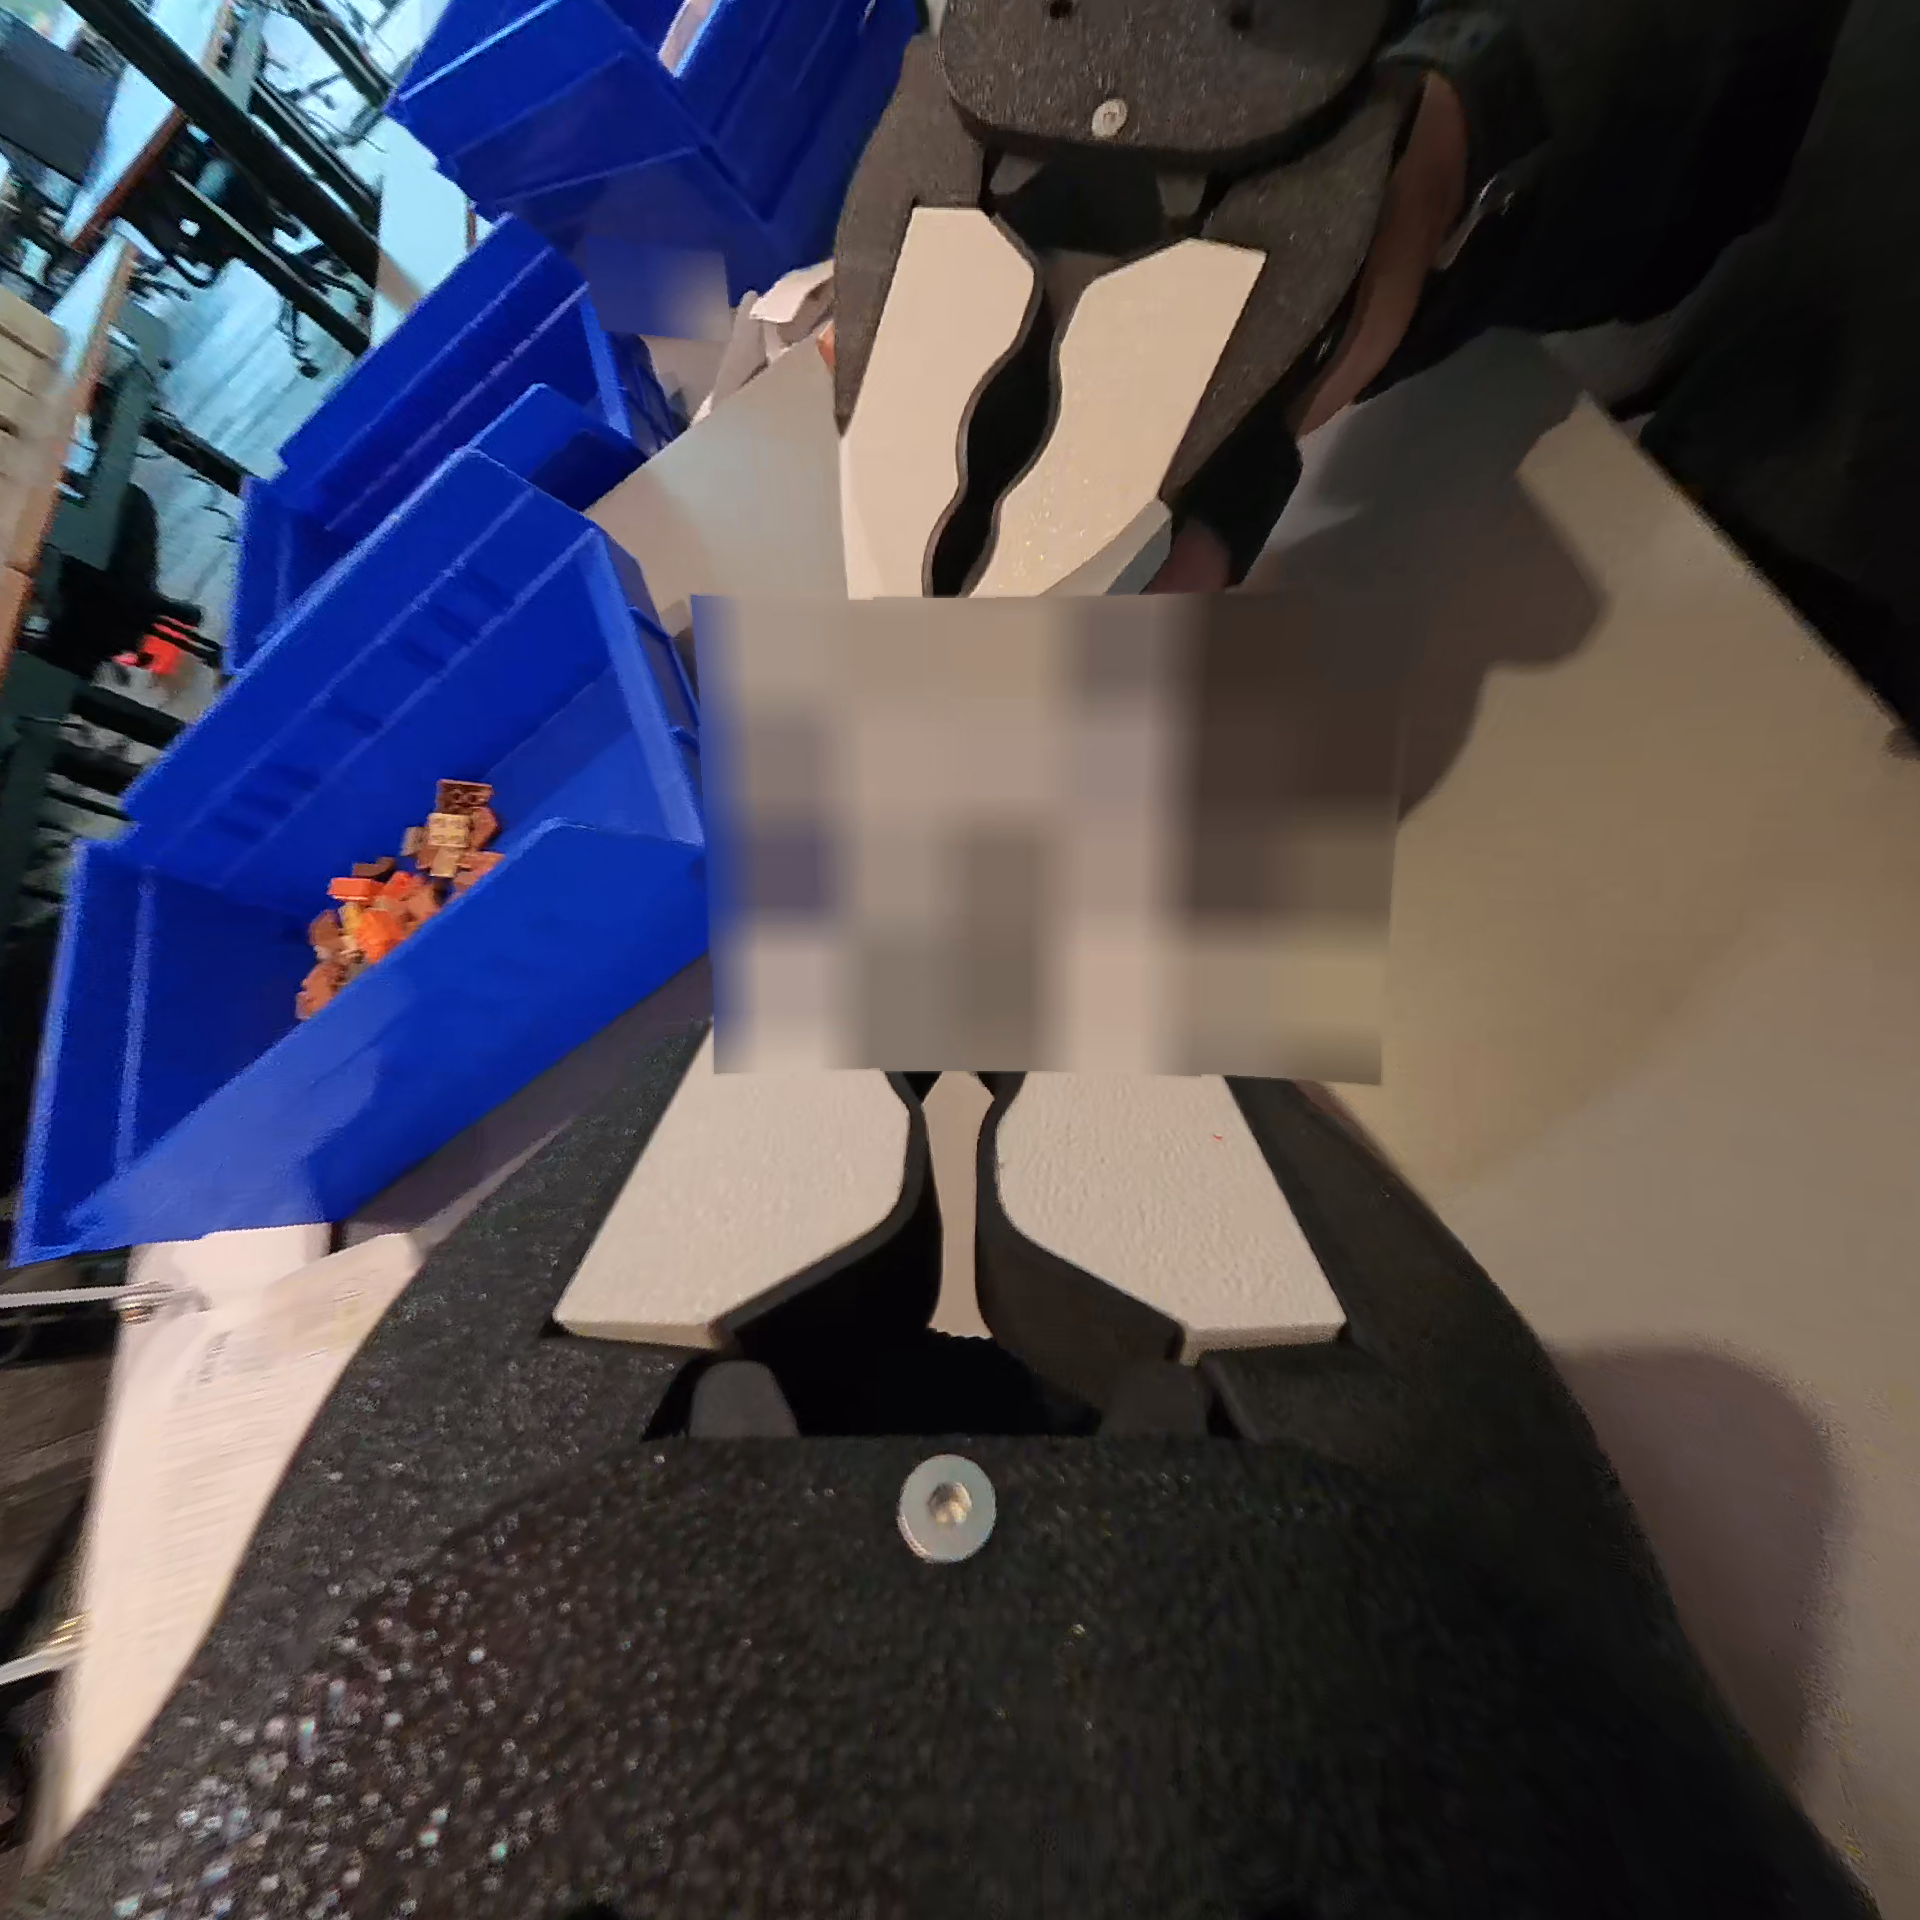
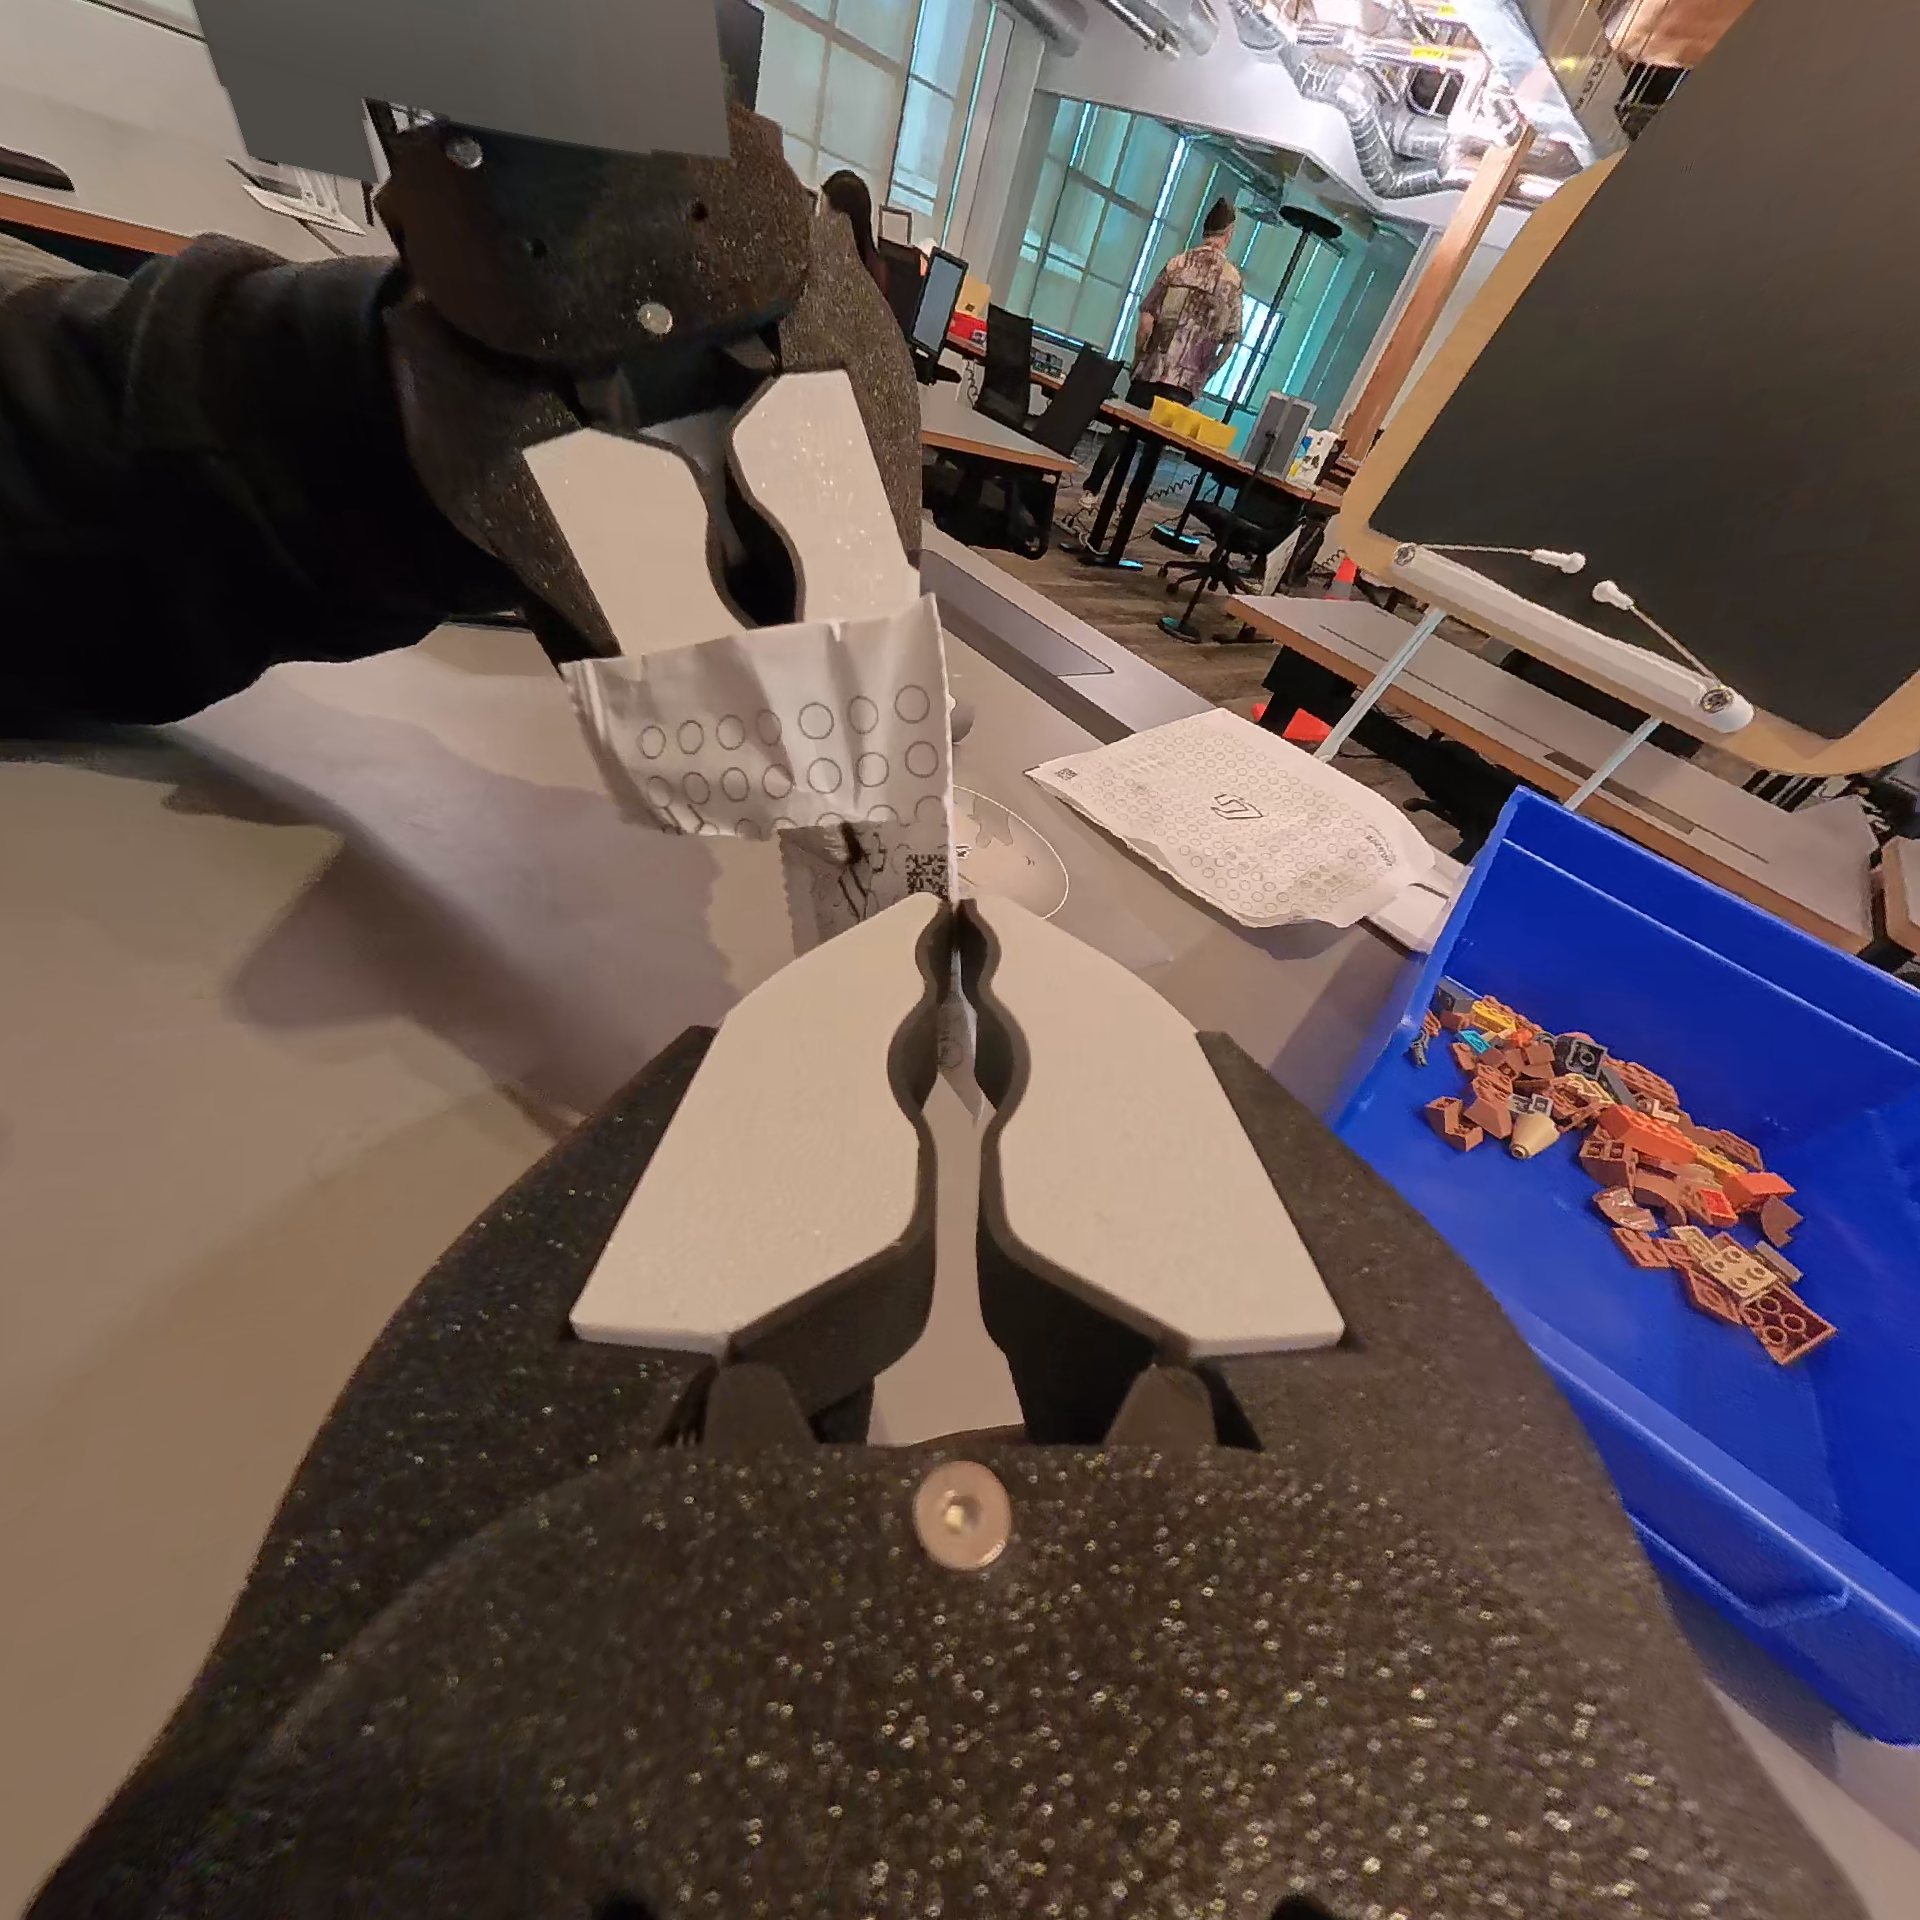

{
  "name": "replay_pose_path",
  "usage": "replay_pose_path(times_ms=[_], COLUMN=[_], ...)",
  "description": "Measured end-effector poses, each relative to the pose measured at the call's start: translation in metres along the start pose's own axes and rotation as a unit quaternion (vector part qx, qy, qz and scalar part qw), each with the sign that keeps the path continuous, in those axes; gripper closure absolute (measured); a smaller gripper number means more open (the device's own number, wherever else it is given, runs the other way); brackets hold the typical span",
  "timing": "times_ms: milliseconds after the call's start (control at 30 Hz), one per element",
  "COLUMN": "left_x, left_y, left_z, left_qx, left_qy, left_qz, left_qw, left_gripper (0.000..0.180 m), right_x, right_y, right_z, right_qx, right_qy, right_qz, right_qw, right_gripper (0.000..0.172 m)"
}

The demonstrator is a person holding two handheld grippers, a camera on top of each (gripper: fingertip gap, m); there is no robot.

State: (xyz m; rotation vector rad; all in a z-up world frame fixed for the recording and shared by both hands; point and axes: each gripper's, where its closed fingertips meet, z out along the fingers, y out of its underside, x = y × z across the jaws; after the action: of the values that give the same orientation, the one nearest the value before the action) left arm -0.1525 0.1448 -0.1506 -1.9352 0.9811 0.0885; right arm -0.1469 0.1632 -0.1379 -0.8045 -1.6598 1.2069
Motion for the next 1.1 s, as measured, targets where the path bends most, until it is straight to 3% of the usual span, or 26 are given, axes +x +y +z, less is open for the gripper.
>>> replay_pose_path(times_ms=[200, 500, 667, 1000, 1100], left_x=[0.004, -0.004, -0.011, -0.009, -0.013], left_y=[-0.006, -0.006, -0.005, -0.004, 0.000], left_z=[-0.001, -0.001, -0.005, 0.000, 0.002], left_qx=[0.054, 0.128, 0.149, 0.147, 0.146], left_qy=[0.065, 0.131, 0.136, 0.158, 0.153], left_qz=[-0.122, -0.304, -0.330, -0.405, -0.424], left_qw=[0.989, 0.935, 0.922, 0.889, 0.880], left_gripper=[0.180, 0.180, 0.180, 0.180, 0.180], right_x=[0.005, 0.006, 0.008, 0.011, 0.011], right_y=[0.002, 0.004, 0.005, 0.009, 0.006], right_z=[-0.001, -0.005, -0.008, -0.003, -0.004], right_qx=[0.001, 0.001, -0.005, -0.039, -0.036], right_qy=[0.003, -0.010, -0.011, 0.031, 0.041], right_qz=[0.016, 0.078, 0.107, 0.049, 0.036], right_qw=[1.000, 0.997, 0.994, 0.998, 0.998], right_gripper=[0.167, 0.156, 0.154, 0.153, 0.140])
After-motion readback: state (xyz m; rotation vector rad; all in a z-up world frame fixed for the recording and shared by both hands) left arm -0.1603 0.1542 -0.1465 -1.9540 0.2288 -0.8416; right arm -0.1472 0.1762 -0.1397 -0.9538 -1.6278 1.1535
